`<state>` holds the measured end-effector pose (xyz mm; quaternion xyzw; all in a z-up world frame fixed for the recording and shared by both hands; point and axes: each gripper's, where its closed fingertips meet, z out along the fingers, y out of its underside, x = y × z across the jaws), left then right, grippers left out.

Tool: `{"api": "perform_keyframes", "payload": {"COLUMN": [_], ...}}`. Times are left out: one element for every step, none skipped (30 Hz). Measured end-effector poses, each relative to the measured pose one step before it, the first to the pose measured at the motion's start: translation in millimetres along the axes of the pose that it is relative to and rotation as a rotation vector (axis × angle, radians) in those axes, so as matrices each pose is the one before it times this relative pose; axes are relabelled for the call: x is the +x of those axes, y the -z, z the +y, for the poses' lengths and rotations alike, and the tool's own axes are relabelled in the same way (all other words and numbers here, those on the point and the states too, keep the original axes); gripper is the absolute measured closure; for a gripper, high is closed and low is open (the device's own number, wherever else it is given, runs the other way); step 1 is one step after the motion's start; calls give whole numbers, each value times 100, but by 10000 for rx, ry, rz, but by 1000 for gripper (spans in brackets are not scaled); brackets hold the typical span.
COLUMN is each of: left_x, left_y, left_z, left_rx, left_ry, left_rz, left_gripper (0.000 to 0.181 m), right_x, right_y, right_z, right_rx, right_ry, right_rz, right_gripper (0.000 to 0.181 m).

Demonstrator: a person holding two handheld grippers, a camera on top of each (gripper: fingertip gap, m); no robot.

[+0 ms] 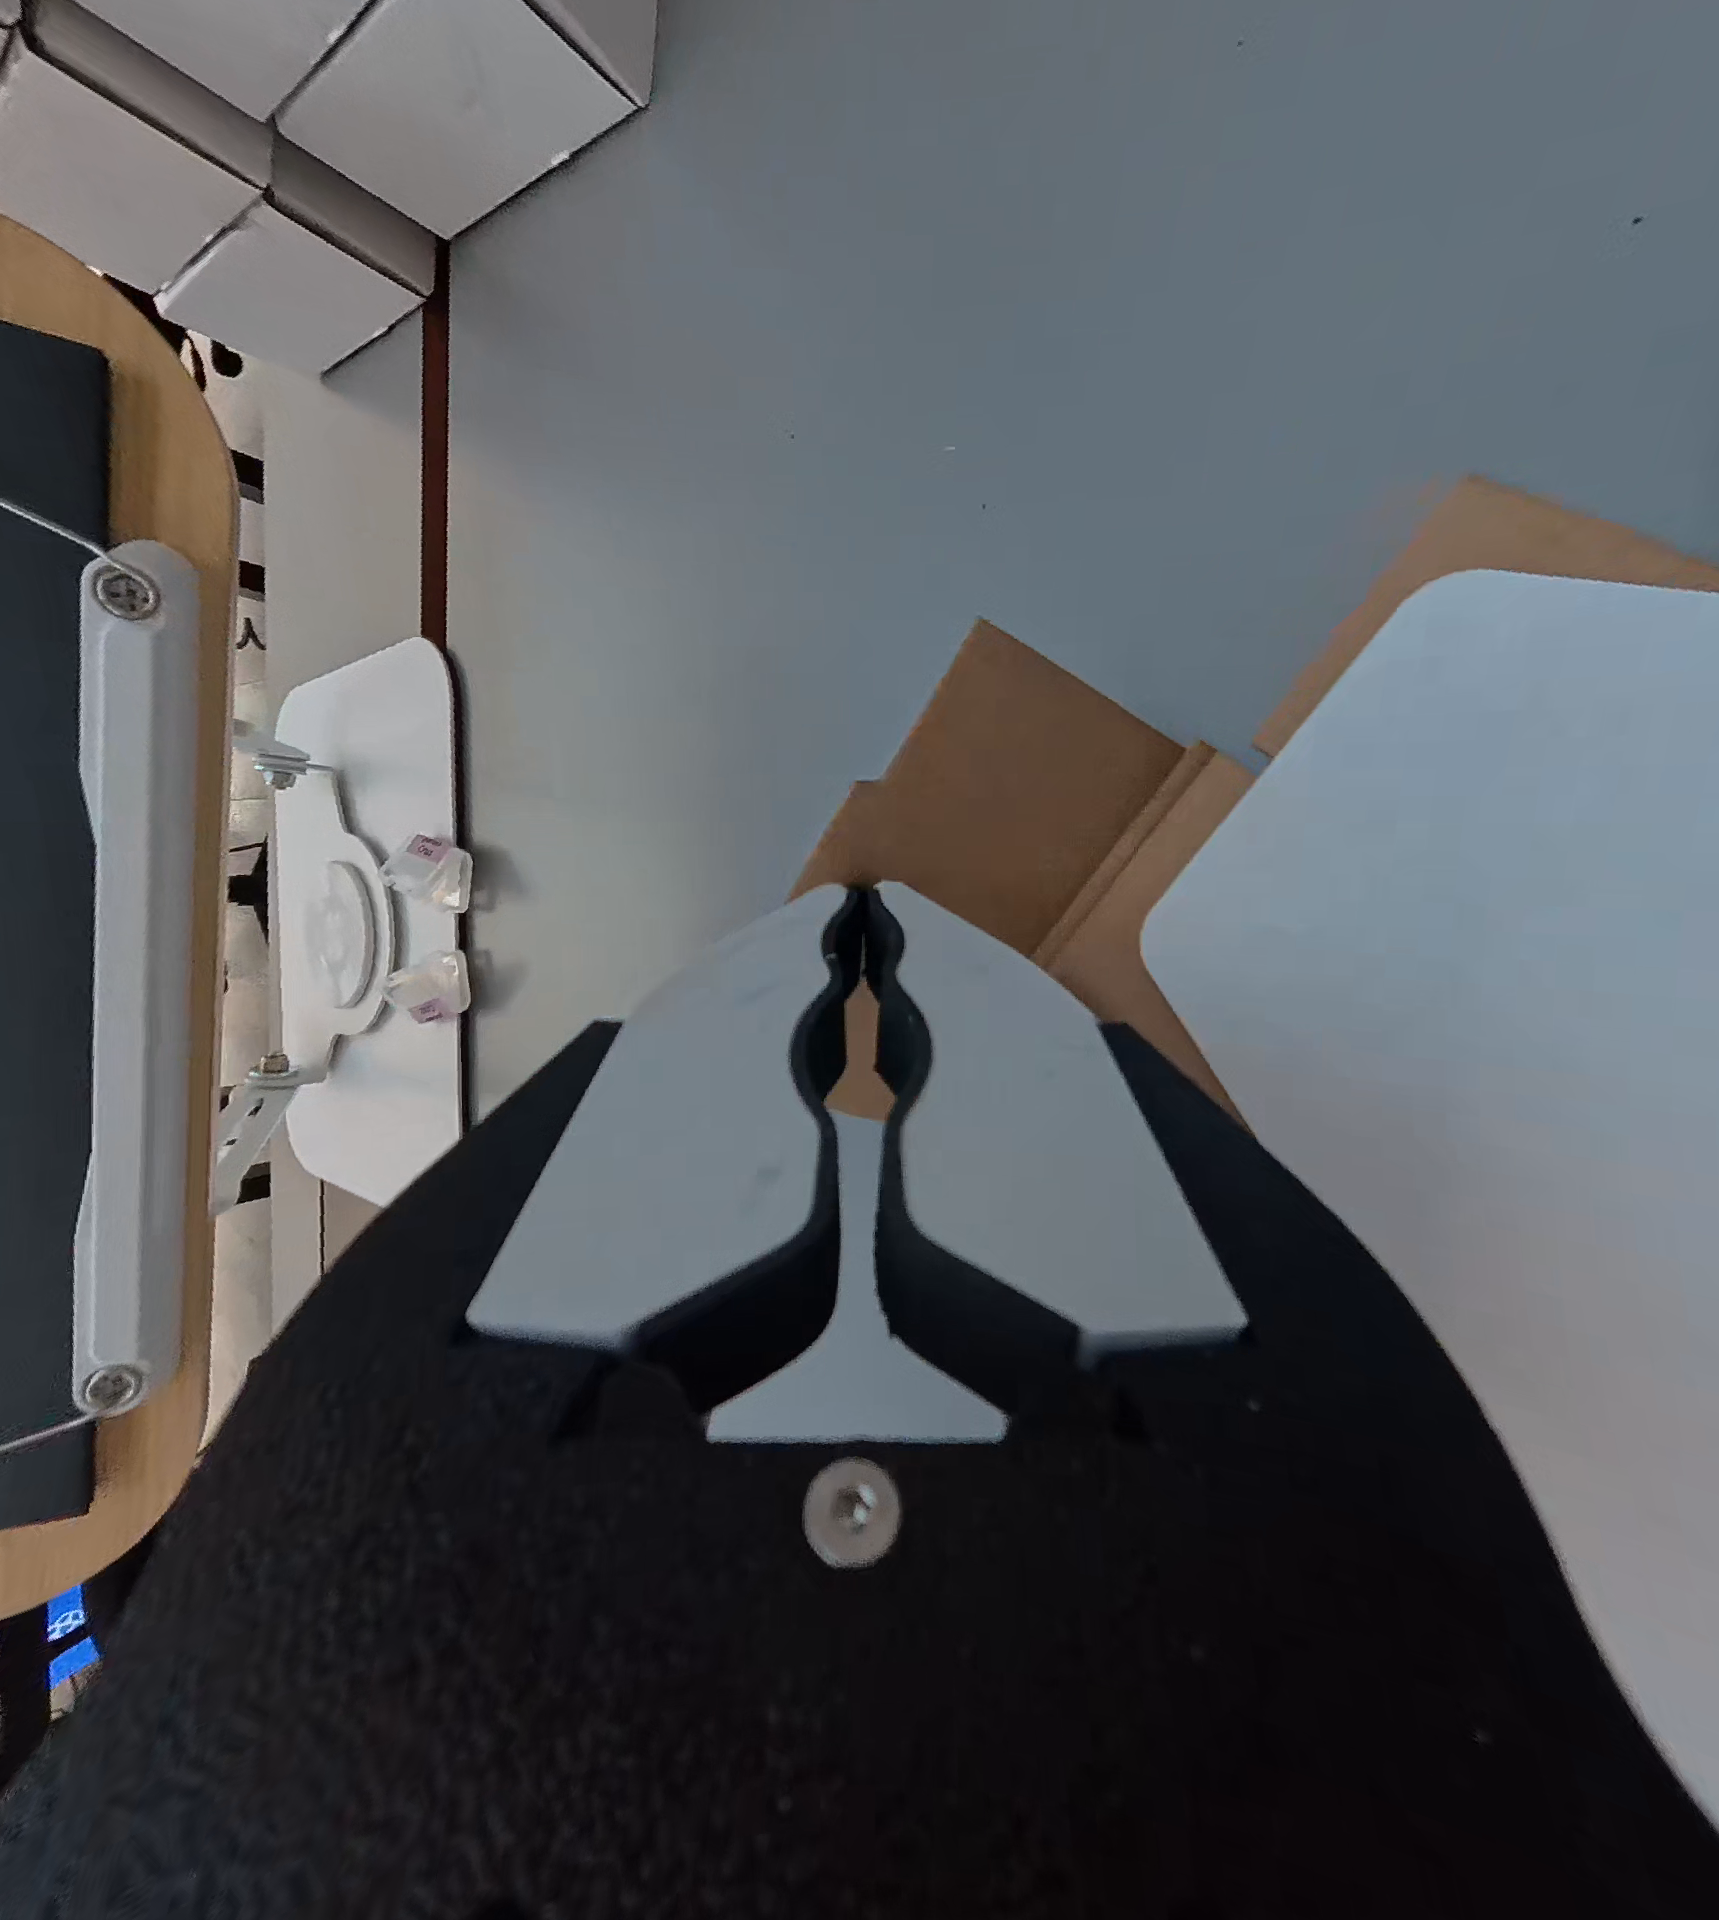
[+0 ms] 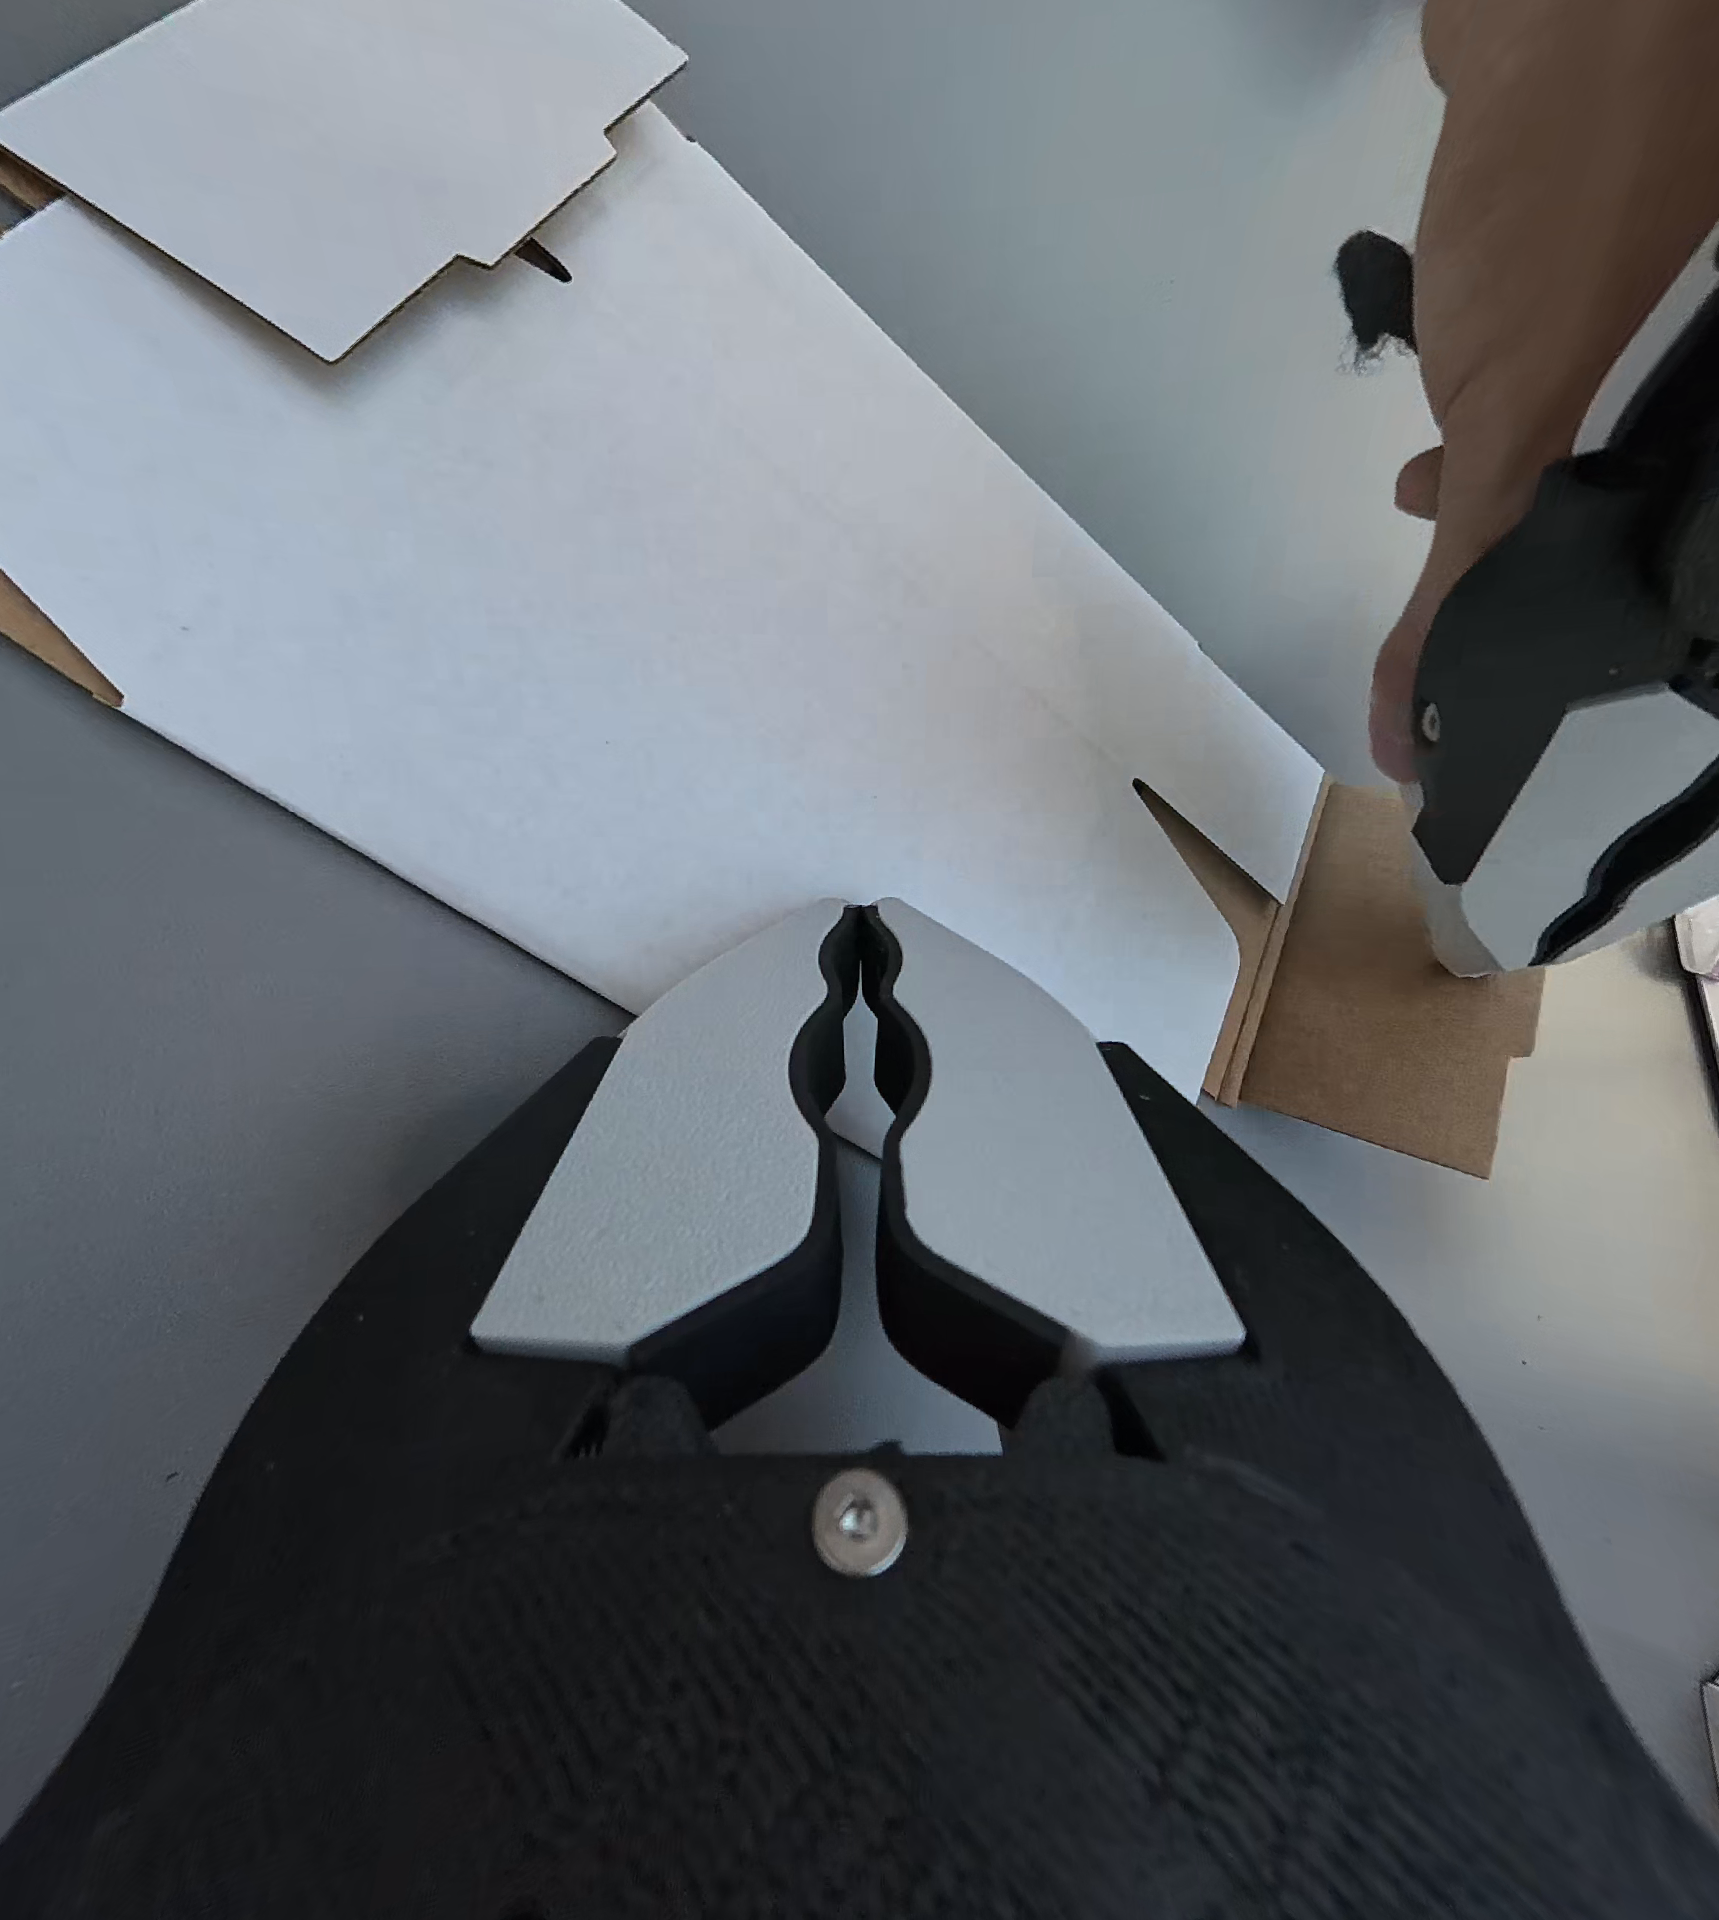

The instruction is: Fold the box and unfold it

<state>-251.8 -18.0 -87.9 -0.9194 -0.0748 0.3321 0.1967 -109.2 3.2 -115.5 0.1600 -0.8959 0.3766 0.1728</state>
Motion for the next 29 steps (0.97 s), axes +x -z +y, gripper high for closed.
{"api": "perform_keyframes", "payload": {"left_x": [-45,27,21,122,434,578,157,13,20,8,13,7,7,5,-10,6,-6,-2,9,2,1,0,3,-11,-6,-11,-149,-397,-378], "left_y": [-585,-536,-475,-474,-540,-556,-149,-2,-9,-8,-11,-6,-6,5,-2,-2,-7,0,-6,1,-12,1,8,6,76,340,732,1029,1270], "left_z": [80,133,71,167,454,539,-10,4,28,13,4,10,6,2,6,7,-1,6,8,8,-11,-19,-29,-37,-51,-76,9,263,439], "left_rx": [-154,-208,-152,-213,-436,-516,-187,-243,-230,-150,-87,-34,24,76,131,171,188,176,151,152,173,204,253,326,410,486,457,284,177], "left_ry": [-22,-16,-75,-68,-2,43,56,106,132,163,198,181,195,234,268,318,385,469,537,567,582,545,504,514,517,387,256,166,13], "left_rz": [261,314,276,307,477,526,244,151,159,168,141,76,18,-28,-55,-61,-41,-6,33,77,117,135,143,144,156,154,49,-150,-173], "left_gripper": [181,181,181,181,181,181,181,181,181,181,181,181,181,181,181,181,181,181,181,181,181,181,181,181,181,181,181,181,181], "right_x": [3,-4,2,1,2,-1,0,8,-2,7,6,19,355,1312,2241,2623,2083,1399,1180,1228,740,327,-80,-550,-209,366,20,1,27], "right_y": [-1,4,-1,-2,7,-2,0,4,7,2,43,182,347,550,669,519,84,-468,-967,-1195,-1245,-1185,-1126,-1022,-657,-169,-197,-54,-31], "right_z": [-3,1,4,-2,-14,6,-9,-18,-15,-14,-4,142,454,637,290,-159,-528,-630,-139,602,671,338,278,451,252,-155,308,6,-36], "right_rx": [2,4,10,17,29,24,22,14,32,28,47,60,-30,-119,86,240,323,355,88,-451,-595,-406,-368,-480,-435,-191,-476,-183,-58], "right_ry": [8,7,-22,-43,-25,-19,-15,20,20,-40,-39,-56,-187,-461,-763,-1071,-1062,-726,-438,-193,163,249,180,213,260,272,408,286,115], "right_rz": [-2,-5,-16,-22,-16,-14,-13,-7,-8,-28,-42,-98,34,490,876,919,479,95,56,224,88,32,-111,-388,-157,230,1,19,29], "right_gripper": [181,181,181,181,181,181,181,181,181,181,181,181,181,181,181,181,181,181,181,181,181,181,181,181,181,181,180,180,181]}}
